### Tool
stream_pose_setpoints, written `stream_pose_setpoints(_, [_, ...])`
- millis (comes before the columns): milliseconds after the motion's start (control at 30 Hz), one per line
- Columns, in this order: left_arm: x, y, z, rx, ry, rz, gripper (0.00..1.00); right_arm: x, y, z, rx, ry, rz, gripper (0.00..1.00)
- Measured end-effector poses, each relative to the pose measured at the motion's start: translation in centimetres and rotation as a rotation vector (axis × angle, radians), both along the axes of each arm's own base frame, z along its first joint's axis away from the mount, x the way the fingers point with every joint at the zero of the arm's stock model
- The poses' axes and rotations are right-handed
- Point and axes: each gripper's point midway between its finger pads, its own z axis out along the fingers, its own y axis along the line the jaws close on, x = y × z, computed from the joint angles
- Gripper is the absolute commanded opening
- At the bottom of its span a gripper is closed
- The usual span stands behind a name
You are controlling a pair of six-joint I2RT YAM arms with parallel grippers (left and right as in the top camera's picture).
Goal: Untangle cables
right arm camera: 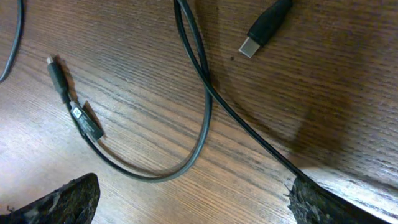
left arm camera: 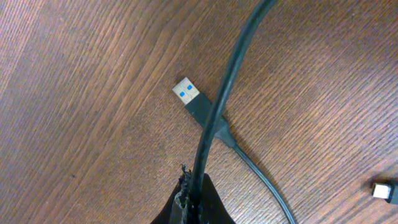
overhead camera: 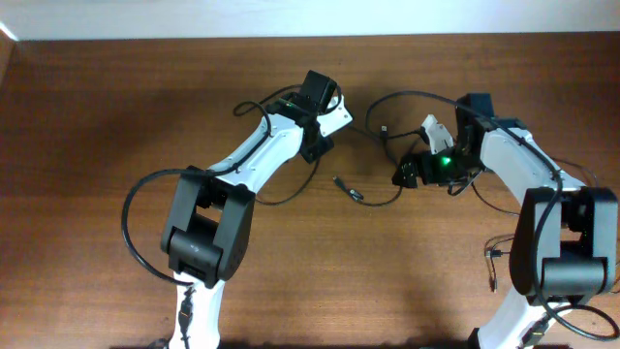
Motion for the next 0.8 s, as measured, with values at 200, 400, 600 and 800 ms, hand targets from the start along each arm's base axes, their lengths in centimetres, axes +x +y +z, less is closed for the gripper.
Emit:
stream_pose_setpoints(200, [0.00, 0.00, 0.00, 0.000, 0.000, 0.000, 0.00, 0.18, 0.00, -0.31, 0.000, -0.013, -0.003, 0.98])
stream_pose_setpoints(400, [-0.03, 0.02, -0.01, 0.001, 0.001, 0.000, 0.00, 0.34, 0.00, -0.32, 0.001, -0.021, -0.004, 0.98])
stream_pose_setpoints(600, [-0.12, 0.06, -0.06, 0.003, 0.005, 0.000, 0.00, 0.94, 0.00, -0.33, 0.001, -0.044, -0.007, 0.98])
stream_pose_setpoints(800, [-0.55, 0.27, -0.25, 0.012, 0.024, 0.000, 0.00, 1.10, 0.00, -0.55, 0.001, -0.046, -0.008, 0.98])
